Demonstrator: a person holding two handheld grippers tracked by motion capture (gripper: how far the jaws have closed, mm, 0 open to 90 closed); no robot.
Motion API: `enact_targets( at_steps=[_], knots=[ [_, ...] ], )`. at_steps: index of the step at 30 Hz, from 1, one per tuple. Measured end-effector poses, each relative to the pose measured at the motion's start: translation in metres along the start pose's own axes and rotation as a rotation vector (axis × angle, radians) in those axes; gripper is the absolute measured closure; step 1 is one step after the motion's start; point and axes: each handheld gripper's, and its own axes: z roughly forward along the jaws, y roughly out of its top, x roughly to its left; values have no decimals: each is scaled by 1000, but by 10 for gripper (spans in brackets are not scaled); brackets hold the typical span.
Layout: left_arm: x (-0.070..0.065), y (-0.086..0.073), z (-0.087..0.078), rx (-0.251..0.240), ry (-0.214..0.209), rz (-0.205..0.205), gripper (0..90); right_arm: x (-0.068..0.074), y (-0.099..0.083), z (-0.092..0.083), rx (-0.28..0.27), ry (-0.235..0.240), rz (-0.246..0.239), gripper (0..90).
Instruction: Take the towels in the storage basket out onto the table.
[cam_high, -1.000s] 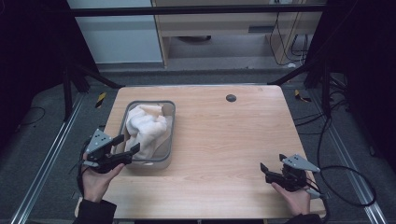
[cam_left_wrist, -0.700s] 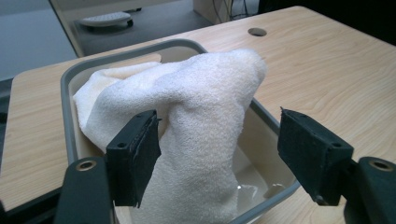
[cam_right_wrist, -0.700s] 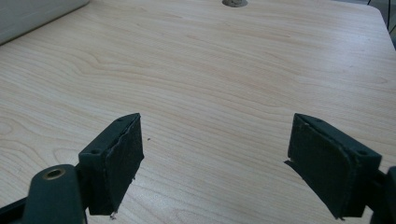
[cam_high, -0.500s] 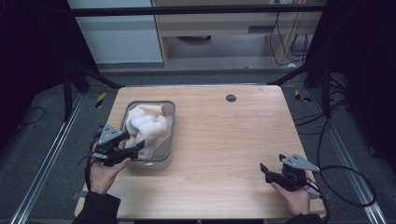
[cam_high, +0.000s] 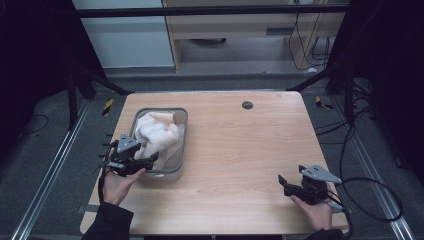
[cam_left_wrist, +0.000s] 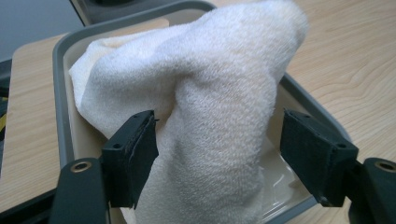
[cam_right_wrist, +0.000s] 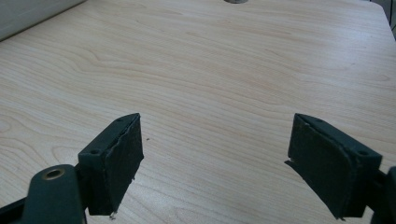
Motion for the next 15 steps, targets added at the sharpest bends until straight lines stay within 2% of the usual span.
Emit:
enact_targets(
  at_steps=[9,15],
  knots=[
    [0,-2,13,43,21,17,293,0,0,0,7,3,-2,175],
    [0,1,19,55,26,14,362,1,0,0,14,9,5,174]
  ],
)
